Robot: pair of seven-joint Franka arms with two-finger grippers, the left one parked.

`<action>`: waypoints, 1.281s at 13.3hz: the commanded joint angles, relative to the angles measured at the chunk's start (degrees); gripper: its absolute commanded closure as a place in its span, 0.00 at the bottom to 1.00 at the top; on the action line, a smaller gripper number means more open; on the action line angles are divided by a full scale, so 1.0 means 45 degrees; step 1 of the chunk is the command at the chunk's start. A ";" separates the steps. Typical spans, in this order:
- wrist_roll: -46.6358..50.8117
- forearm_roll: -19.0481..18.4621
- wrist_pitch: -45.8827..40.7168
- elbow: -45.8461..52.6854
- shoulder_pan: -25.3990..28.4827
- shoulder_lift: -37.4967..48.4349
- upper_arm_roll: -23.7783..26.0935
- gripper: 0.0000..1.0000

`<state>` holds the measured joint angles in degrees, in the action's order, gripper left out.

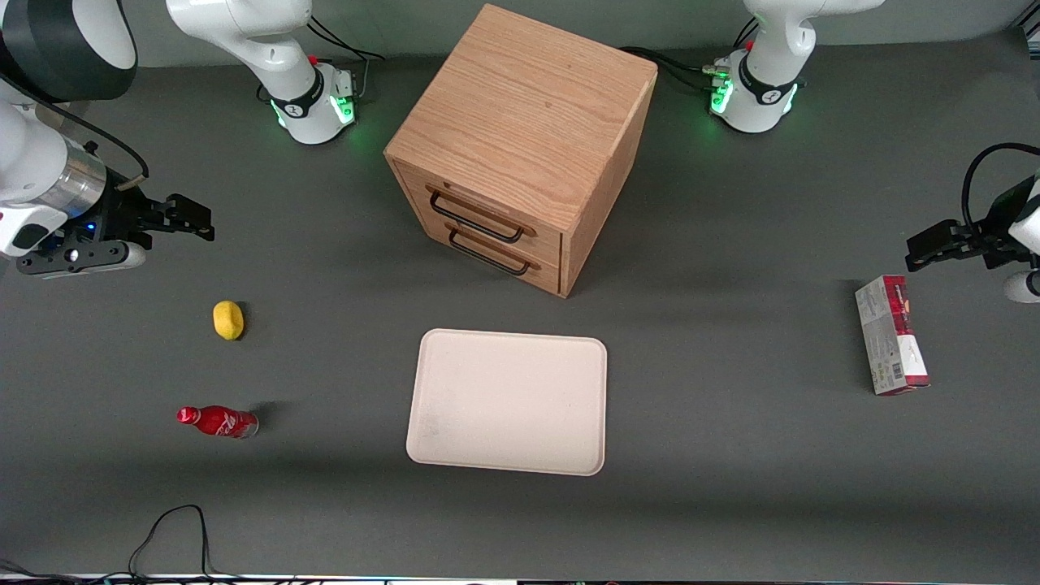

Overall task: Place coke bottle on tray
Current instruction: 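Move the right gripper toward the red Coca-Cola bottle lying on the table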

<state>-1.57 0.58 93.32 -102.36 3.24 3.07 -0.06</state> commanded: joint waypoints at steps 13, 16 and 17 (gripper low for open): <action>0.0310 0.0107 -0.0171 0.0382 -0.0133 0.0040 0.0110 0.00; 0.0290 0.0126 -0.0152 0.0499 -0.0231 -0.0018 0.0033 0.00; 0.0251 0.0126 -0.0152 0.1041 -0.0231 -0.0425 -0.0142 0.00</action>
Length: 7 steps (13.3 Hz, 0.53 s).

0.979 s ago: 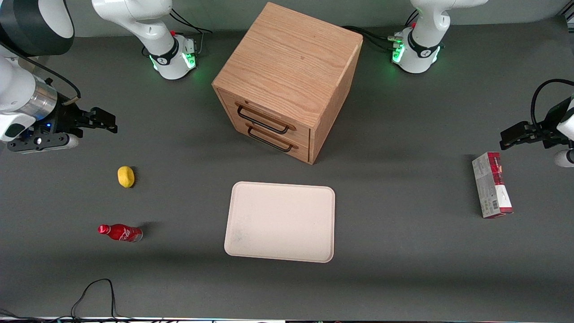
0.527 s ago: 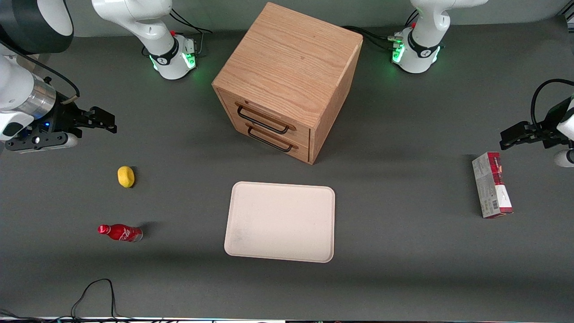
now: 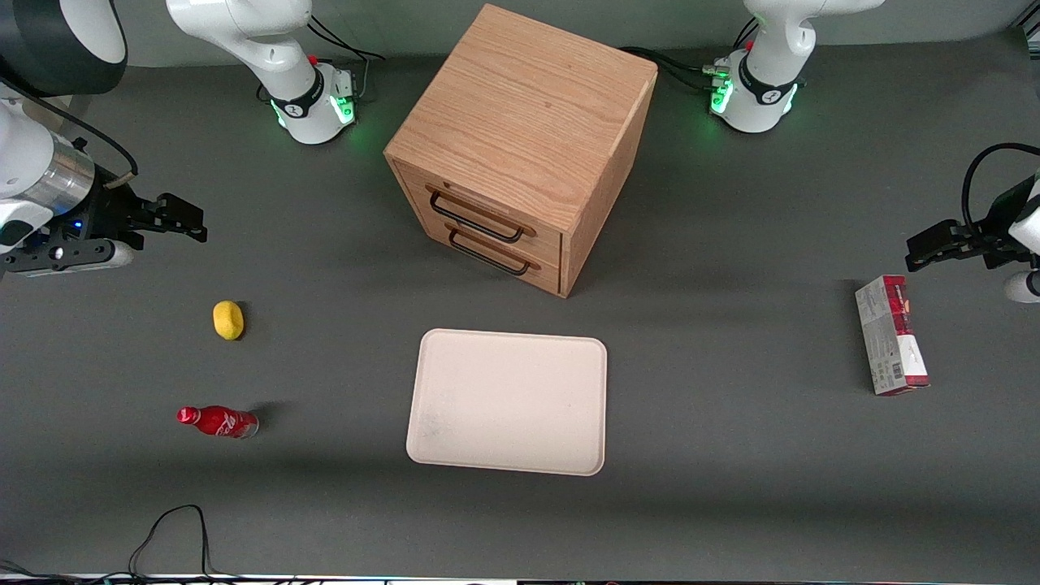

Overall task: Place coke bottle on tray
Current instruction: 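Move the right gripper toward the red Coca-Cola bottle lying on the table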

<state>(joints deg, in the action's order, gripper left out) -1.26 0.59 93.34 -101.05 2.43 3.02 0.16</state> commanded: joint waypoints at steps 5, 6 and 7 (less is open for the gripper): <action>-0.0865 0.0064 -0.0878 0.4187 -0.0286 -0.2969 -0.1166 0.00; -0.1123 0.0064 -0.1129 0.5277 -0.0499 -0.3825 -0.1303 0.00; -0.1145 0.0103 -0.1712 0.6622 -0.0753 -0.4859 -0.1304 0.00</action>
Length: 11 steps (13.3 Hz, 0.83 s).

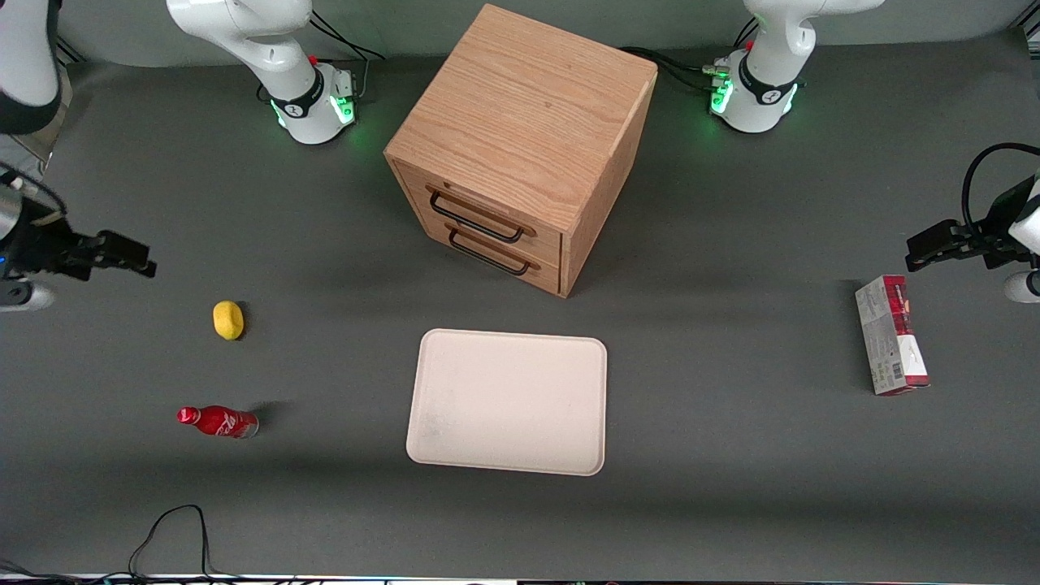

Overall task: Place coke bottle on tray
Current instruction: 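Move the right gripper toward the red Coca-Cola bottle lying on the table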

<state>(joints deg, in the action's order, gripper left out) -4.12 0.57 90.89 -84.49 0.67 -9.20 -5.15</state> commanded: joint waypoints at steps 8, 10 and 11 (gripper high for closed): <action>-0.0431 0.0245 -0.2346 0.7487 -0.0891 -0.5318 0.0013 0.00; -0.0431 0.0245 -0.2326 0.7468 -0.0852 -0.5531 0.0013 0.00; -0.0412 0.0245 -0.2326 0.7371 -0.0832 -0.5572 0.0013 0.00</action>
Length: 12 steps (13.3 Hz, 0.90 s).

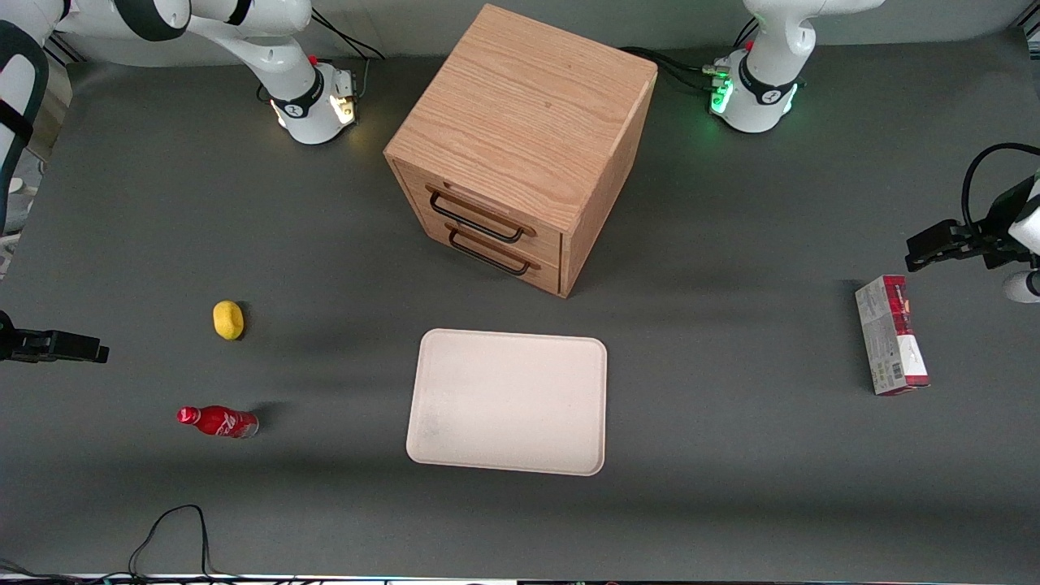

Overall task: Place coke bottle on tray
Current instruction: 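Move the right gripper toward the red Coca-Cola bottle lying on the table, then lower the open right gripper around the bottle's middle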

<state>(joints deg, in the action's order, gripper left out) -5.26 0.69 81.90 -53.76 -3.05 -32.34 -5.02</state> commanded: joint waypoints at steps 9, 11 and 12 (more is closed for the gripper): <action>-0.0081 0.0238 0.3262 -0.1257 0.0130 -0.1463 -0.0016 0.00; -0.0100 0.0258 0.3731 -0.1276 0.0130 -0.1796 -0.0016 0.00; -0.0100 0.0277 0.3849 -0.1276 0.0130 -0.1914 -0.0016 0.00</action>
<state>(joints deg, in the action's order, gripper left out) -5.26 0.95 98.01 -59.82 -2.58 -40.27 -4.83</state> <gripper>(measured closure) 0.000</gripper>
